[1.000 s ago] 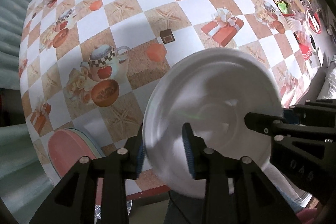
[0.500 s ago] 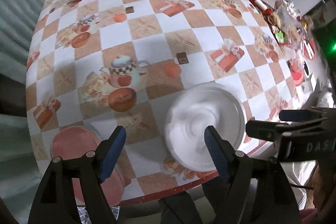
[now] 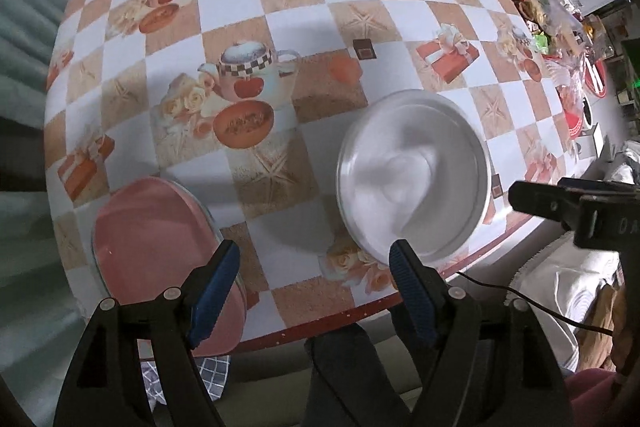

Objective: Organize plates and bowls
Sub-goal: 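Withdraw the right gripper from the white plate stack, then close the right gripper on the white stack rim while the left gripper grips the opposite rim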

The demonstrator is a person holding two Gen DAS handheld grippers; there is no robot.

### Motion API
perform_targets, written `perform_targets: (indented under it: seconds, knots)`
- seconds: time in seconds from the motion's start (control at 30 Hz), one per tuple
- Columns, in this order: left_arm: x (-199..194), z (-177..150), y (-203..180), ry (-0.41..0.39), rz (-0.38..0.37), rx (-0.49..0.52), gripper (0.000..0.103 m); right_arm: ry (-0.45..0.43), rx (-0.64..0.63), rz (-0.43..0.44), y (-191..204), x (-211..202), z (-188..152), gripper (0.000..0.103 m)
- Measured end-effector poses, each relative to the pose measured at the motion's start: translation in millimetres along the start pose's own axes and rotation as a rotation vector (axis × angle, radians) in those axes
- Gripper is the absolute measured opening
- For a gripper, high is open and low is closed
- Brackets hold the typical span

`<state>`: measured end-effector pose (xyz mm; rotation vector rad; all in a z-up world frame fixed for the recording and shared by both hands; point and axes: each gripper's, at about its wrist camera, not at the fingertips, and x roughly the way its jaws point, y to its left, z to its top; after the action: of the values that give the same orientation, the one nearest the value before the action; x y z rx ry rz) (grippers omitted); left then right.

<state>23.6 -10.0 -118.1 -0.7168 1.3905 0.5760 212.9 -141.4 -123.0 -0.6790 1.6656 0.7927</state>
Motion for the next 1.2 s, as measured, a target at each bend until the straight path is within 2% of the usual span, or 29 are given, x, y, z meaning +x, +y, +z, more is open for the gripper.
perform_targets:
  seconds: [0.63,1.2]
  knots:
    - [4,3,0,0.009,0.029,-0.009,0.080,0.032,0.007,-0.015,-6,8,-6,0.101]
    - [24,14,-7,0.054,0.050,-0.005,0.080,0.085,-0.003,-0.021,-12,24,6,0.101]
